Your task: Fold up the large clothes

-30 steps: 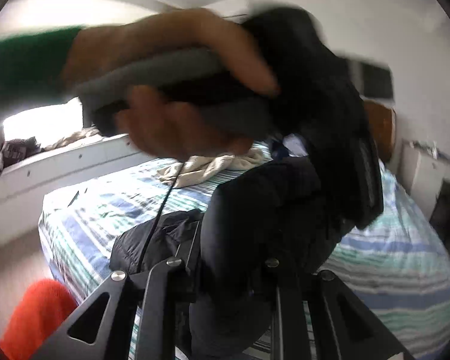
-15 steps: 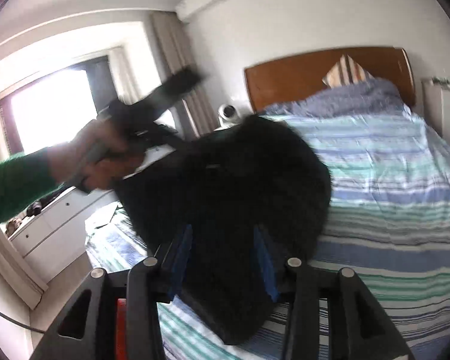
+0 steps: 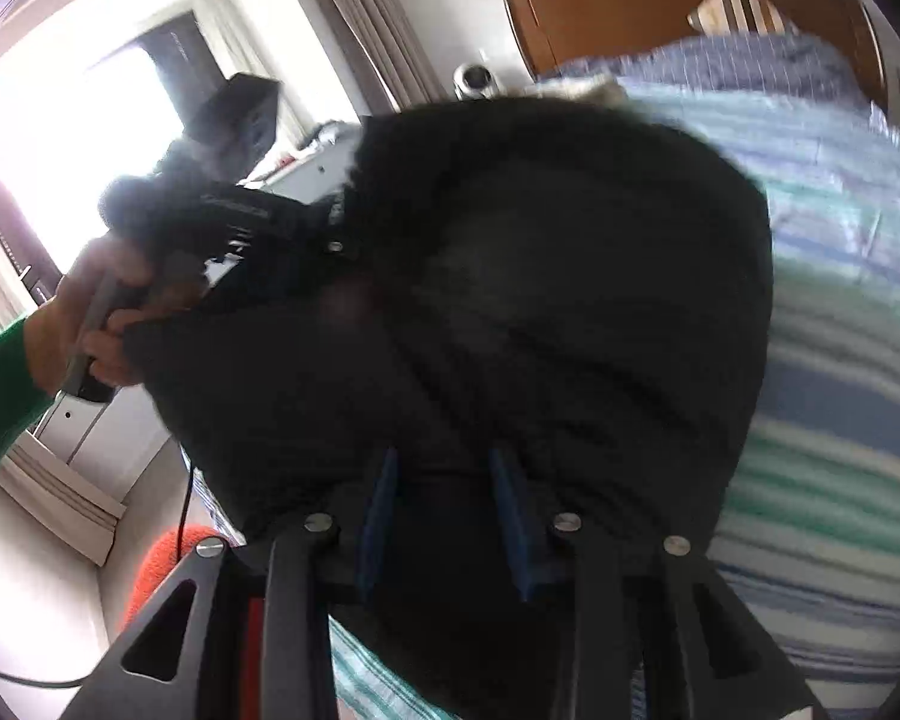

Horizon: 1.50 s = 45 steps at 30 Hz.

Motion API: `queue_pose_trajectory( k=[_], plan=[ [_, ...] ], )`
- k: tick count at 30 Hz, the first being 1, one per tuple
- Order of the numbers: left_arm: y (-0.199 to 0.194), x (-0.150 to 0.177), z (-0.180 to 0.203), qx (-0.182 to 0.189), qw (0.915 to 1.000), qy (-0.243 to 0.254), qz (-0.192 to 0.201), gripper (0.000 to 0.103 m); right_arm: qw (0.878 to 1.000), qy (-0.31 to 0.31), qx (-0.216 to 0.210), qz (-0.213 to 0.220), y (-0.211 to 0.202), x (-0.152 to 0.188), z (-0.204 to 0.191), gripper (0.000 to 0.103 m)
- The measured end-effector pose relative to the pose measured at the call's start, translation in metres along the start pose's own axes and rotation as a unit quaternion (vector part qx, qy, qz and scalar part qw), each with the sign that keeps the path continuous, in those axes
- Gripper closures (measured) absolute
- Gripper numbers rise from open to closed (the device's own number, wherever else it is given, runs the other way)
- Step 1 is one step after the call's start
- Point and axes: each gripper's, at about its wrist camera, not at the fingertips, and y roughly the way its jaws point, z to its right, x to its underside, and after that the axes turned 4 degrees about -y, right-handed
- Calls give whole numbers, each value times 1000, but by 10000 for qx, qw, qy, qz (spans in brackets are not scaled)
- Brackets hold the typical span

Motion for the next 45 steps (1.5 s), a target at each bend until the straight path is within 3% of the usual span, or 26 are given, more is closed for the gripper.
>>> queue_pose_trajectory(
  k=[7, 11, 14, 17, 20, 24, 28, 32, 36, 39, 45],
  plan=[
    [32, 20, -22, 221, 9992, -265, 220, 51, 9993, -20, 355, -89, 24, 11, 3, 74],
    [33, 18, -27, 371, 9981, -449, 202, 50, 9983, -70, 500, -277, 19, 0, -10, 74],
    [20, 18, -31, 501, 9969, -564, 219, 50, 9986, 183, 181, -467, 0, -36, -13, 73],
    [9, 18, -30, 638, 9961, -565, 217, 50, 9998, -47, 167, 61, -15, -92, -20, 70],
    [-2, 16, -31, 718, 9956, -563, 197, 49, 9997, -225, -65, 112, 10, -147, -24, 70],
    [-20, 23, -32, 666, 9962, -511, 248, 44, 9983, -351, -103, -446, 77, -186, -25, 70],
    [-32, 35, -39, 588, 9967, -485, 293, 39, 9938, -419, 223, -1002, 126, -177, -28, 70],
    [-24, 52, -44, 470, 9982, -342, 146, 38, 9913, -490, 411, -1154, 140, -156, -30, 71],
    [-4, 68, -52, 123, 9995, -297, -22, 51, 9905, -481, 490, -1193, 164, -151, -17, 72],
    [10, 77, -67, 248, 9980, -574, -19, 53, 9903, -460, 529, -1196, 172, -146, -16, 74],
    [30, 84, -87, 384, 9971, -642, -141, 55, 9878, -557, 771, -1231, 193, -138, -14, 74]
  ],
)
